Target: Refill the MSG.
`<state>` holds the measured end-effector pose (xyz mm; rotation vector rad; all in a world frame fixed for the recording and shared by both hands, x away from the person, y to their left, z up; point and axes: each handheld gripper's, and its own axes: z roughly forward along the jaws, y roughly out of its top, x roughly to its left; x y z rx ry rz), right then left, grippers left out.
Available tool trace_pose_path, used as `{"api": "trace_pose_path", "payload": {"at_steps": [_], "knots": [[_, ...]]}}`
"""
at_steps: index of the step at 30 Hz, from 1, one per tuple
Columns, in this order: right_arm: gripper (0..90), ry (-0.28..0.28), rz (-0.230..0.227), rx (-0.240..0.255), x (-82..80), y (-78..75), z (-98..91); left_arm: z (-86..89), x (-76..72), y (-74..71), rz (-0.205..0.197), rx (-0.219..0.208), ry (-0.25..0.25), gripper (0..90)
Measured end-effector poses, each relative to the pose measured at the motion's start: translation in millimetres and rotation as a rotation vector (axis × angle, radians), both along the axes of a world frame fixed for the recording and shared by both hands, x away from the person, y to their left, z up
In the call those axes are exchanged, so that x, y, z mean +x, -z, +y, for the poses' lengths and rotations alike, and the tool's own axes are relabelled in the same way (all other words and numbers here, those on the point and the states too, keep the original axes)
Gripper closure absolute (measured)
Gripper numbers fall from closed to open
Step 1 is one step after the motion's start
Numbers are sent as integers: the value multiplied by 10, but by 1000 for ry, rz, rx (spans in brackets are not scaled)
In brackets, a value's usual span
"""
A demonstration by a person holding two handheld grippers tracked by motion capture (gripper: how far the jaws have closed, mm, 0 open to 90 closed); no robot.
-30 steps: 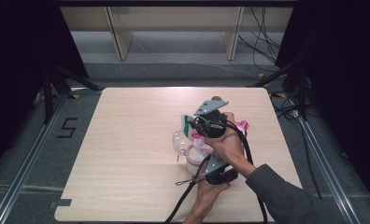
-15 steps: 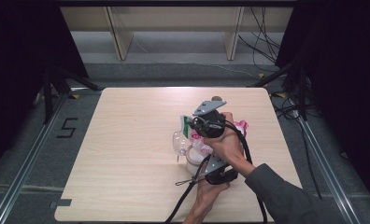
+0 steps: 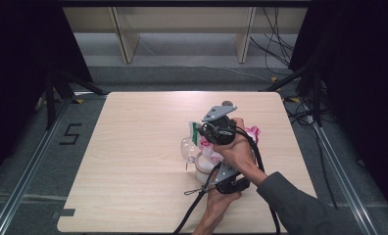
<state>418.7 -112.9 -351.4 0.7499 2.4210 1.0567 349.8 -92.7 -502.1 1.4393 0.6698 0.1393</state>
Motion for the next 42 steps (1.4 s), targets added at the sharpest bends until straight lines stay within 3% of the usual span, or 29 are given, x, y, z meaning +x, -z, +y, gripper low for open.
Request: {"api": "trace_pose_path", "payload": {"at_steps": [8,11,17,32,34,35,36,42], "knots": [[900,-2,17,-5,-2,-6,11,2,-1,-7,3,-7,-2,746],[900,-5,-4,-9,5,6,20,-5,0,-8,5,-9,-4,746],[900,-7,21,-13,0,7,38,-7,1,-15,3,-17,-3,746],[900,-8,1,-22,19,1,52,-3,1,-33,3,-28,3,744],[900,-5,-8,-20,17,-3,50,-3,2,-38,5,-26,0,744],[900,-6,-5,-17,14,-5,53,-20,4,-40,10,-45,35,744],[900,-7,2,-20,11,-8,55,-40,-29,-44,49,-73,45,744],[900,-28,-3,-28,22,-22,41,-38,-30,-45,47,-70,46,744]]}}
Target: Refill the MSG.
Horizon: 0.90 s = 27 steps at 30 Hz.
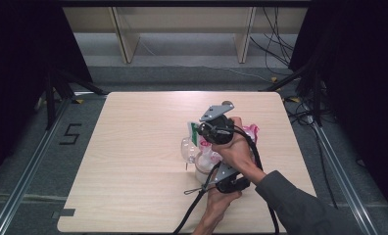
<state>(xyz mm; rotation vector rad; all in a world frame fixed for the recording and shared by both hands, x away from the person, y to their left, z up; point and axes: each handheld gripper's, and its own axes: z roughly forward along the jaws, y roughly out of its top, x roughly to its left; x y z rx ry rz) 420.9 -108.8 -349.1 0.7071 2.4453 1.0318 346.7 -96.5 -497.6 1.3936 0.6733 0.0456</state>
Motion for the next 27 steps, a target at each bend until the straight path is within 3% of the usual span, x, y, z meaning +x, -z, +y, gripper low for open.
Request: {"api": "trace_pose_path", "payload": {"at_steps": [4,5,8,10,13,16,27], "knots": [[900,18,15,9,-4,5,-7,0,5,7,-7,14,0,744],[900,29,1,11,2,11,-13,1,7,8,-6,16,1,744],[900,26,14,18,-7,10,-8,-2,3,5,-6,10,0,745],[900,5,-10,9,6,7,-12,-2,3,4,-5,12,0,744],[900,11,-7,8,2,6,-9,-2,2,4,-6,9,0,745],[900,23,19,9,-5,6,-3,-1,4,3,-4,8,-1,744],[900,9,-4,-4,-2,7,15,-7,0,-6,-7,-6,-4,745]]}}
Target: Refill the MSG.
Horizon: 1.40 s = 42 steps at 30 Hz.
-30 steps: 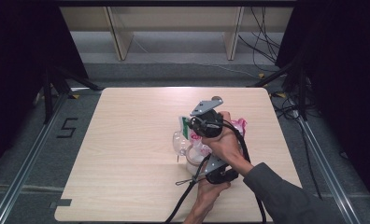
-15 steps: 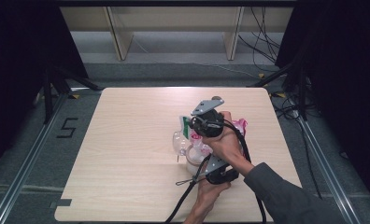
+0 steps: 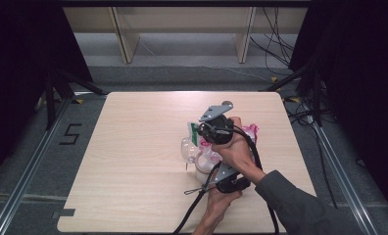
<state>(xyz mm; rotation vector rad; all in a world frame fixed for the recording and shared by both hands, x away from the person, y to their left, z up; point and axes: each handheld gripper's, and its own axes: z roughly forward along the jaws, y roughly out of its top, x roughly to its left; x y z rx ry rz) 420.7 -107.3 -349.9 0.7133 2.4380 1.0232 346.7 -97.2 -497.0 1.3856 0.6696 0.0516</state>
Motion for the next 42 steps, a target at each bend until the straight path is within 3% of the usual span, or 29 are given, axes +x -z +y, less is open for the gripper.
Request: {"api": "trace_pose_path", "payload": {"at_steps": [4,5,6,14,18,20,22,25,34,42], "knots": [[900,6,9,-2,-2,-18,1,2,5,-7,-2,-3,-1,745],[900,-6,-11,-8,6,-12,9,-5,10,-5,-6,0,-8,745],[900,10,7,-4,-9,-14,18,-12,7,-6,-3,-8,-8,746],[900,6,16,-19,-12,-33,37,-20,12,-24,0,-12,-14,746],[900,-10,-7,-26,4,-25,45,-23,14,-27,9,-25,-12,747],[900,2,10,-25,-7,-24,56,-21,14,-29,8,-28,-10,747],[900,-11,-9,-31,6,-24,54,-18,16,-28,8,-23,-9,747],[900,-8,3,-25,-8,-27,59,-15,14,-32,4,-33,-2,747],[900,6,6,-31,-5,-30,52,-23,13,-26,0,-12,-12,747],[900,4,13,-29,-7,-35,54,-26,14,-37,-4,-19,-15,747]]}}
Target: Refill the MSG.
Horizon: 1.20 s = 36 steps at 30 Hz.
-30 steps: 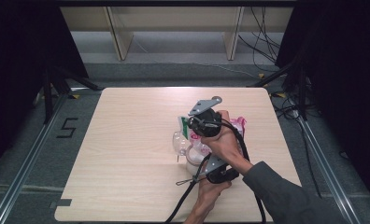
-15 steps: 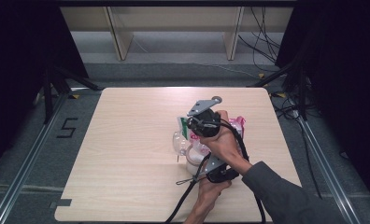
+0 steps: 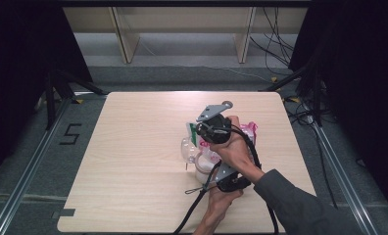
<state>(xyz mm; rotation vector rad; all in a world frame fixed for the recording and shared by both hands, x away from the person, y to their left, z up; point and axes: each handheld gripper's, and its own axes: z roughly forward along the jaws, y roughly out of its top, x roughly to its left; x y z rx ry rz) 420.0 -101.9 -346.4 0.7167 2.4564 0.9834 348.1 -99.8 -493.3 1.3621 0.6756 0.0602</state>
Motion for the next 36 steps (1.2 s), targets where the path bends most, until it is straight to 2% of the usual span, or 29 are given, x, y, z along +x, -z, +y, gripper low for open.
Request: {"api": "trace_pose_path", "payload": {"at_steps": [5,6,8,10,11,15,21,23,25,26,27,31,33,34,36], "knots": [[900,0,-8,-2,5,9,6,-5,-2,9,2,4,3,748],[900,-4,-5,-2,5,5,3,2,0,11,-7,14,3,749],[900,-1,-1,10,8,-9,0,5,-2,3,-8,10,2,749],[900,-3,-2,-3,5,-8,-1,-2,-4,1,-3,3,10,751],[900,-13,-12,-13,10,5,8,71,38,26,-51,131,17,751],[900,-4,-6,0,11,2,7,74,42,33,-47,128,11,752],[900,-13,4,-10,24,3,7,70,51,39,-48,128,11,752],[900,3,7,-5,16,12,14,74,57,39,-50,131,11,752],[900,2,7,-5,13,11,17,74,47,33,-43,123,13,752],[900,-6,0,-4,18,10,17,62,36,29,-36,99,16,751],[900,-17,-1,-8,26,5,12,98,47,31,-56,143,31,752],[900,-21,-13,-10,31,1,6,85,44,33,-51,130,28,751],[900,-9,-3,-9,26,1,4,84,44,33,-52,130,27,751],[900,-24,-2,-6,33,3,5,88,45,33,-53,134,29,751],[900,-4,-9,1,20,4,8,85,44,32,-52,131,28,752]]}}
